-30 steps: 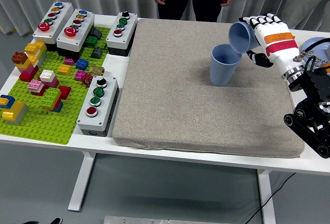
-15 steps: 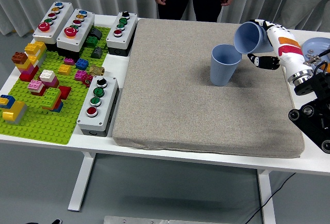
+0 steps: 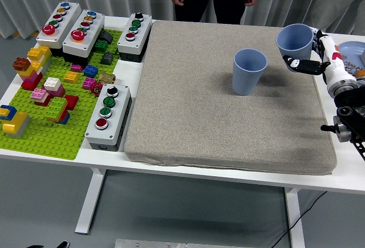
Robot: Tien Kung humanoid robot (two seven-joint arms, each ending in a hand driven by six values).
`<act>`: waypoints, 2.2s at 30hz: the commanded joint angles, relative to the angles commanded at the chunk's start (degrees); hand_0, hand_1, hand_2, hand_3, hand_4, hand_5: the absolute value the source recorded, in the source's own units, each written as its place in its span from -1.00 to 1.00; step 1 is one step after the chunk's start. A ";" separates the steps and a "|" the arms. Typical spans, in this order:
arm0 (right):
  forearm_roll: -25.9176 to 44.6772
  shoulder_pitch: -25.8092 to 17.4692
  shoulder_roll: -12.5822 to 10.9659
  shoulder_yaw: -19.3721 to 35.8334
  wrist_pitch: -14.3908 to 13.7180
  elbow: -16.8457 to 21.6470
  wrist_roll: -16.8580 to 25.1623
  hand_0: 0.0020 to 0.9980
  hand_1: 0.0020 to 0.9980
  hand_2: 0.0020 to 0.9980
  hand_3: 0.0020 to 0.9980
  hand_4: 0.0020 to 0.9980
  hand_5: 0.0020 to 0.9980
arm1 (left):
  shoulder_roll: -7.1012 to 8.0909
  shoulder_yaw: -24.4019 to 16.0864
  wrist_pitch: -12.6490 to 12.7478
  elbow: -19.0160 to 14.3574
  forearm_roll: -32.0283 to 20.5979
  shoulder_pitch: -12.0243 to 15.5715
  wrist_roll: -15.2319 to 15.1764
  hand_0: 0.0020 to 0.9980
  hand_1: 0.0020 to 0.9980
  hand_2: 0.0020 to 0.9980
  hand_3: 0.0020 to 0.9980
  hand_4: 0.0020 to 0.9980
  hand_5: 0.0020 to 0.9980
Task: Pick cup pour cup place
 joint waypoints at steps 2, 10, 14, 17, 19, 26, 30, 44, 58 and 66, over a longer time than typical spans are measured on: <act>1.30 -0.35 0.12 0.35 -0.38 -0.12 0.22 0.83 0.50 0.19 0.30 0.35 -1.00 | -0.03 0.05 -0.01 0.00 -0.06 -0.02 -0.01 0.57 0.58 0.72 0.47 0.04 0.96; 1.88 -3.23 1.02 2.68 -0.82 -0.61 0.94 0.82 0.51 0.19 0.31 0.34 -1.00 | -0.13 0.59 -0.07 0.00 -0.55 -0.11 -0.05 0.57 0.58 0.72 0.47 0.04 0.96; 2.26 -4.57 1.95 3.64 -0.92 -1.02 1.12 0.83 0.51 0.19 0.31 0.34 -1.00 | -0.25 0.84 -0.08 0.00 -0.72 -0.04 -0.04 0.57 0.58 0.72 0.47 0.04 0.96; 2.77 -5.61 2.93 4.91 -0.86 -1.40 1.27 0.83 0.51 0.19 0.31 0.34 -1.00 | -0.31 1.00 -0.12 0.00 -0.76 -0.01 -0.02 0.57 0.58 0.72 0.47 0.04 0.96; 3.50 -6.09 3.36 5.54 -0.68 -1.58 1.35 0.83 0.51 0.19 0.31 0.34 -1.00 | -0.34 1.06 -0.12 0.00 -0.84 0.02 -0.02 0.57 0.58 0.72 0.47 0.04 0.96; 6.00 -6.94 4.20 6.63 0.19 -2.32 1.46 0.82 0.50 0.19 0.31 0.33 -1.00 | -0.40 1.30 -0.16 0.00 -0.95 -0.03 -0.02 0.57 0.58 0.72 0.47 0.04 0.96; 6.60 -7.10 4.45 6.63 0.50 -2.27 1.30 0.82 0.50 0.19 0.31 0.33 -1.00 | -0.40 1.47 -0.18 0.00 -1.08 0.03 -0.02 0.57 0.58 0.72 0.47 0.04 0.96; 7.43 -7.83 5.05 7.03 2.02 -1.40 0.76 0.81 0.51 0.29 0.38 0.33 -1.00 | -0.42 1.50 -0.18 0.00 -0.85 0.40 0.04 0.57 0.58 0.71 0.46 0.03 0.97; 7.42 -7.61 4.45 8.92 2.86 -0.17 -0.19 0.81 0.53 0.32 0.45 0.32 -1.00 | -0.40 1.62 -0.16 0.00 -1.08 0.46 0.00 0.57 0.58 0.71 0.46 0.03 0.97; 8.21 -7.65 4.68 8.89 3.05 0.11 -0.69 0.81 0.53 0.34 0.46 0.32 -1.00 | -0.40 1.92 -0.18 0.00 -1.32 0.30 -0.04 0.57 0.58 0.71 0.46 0.02 0.97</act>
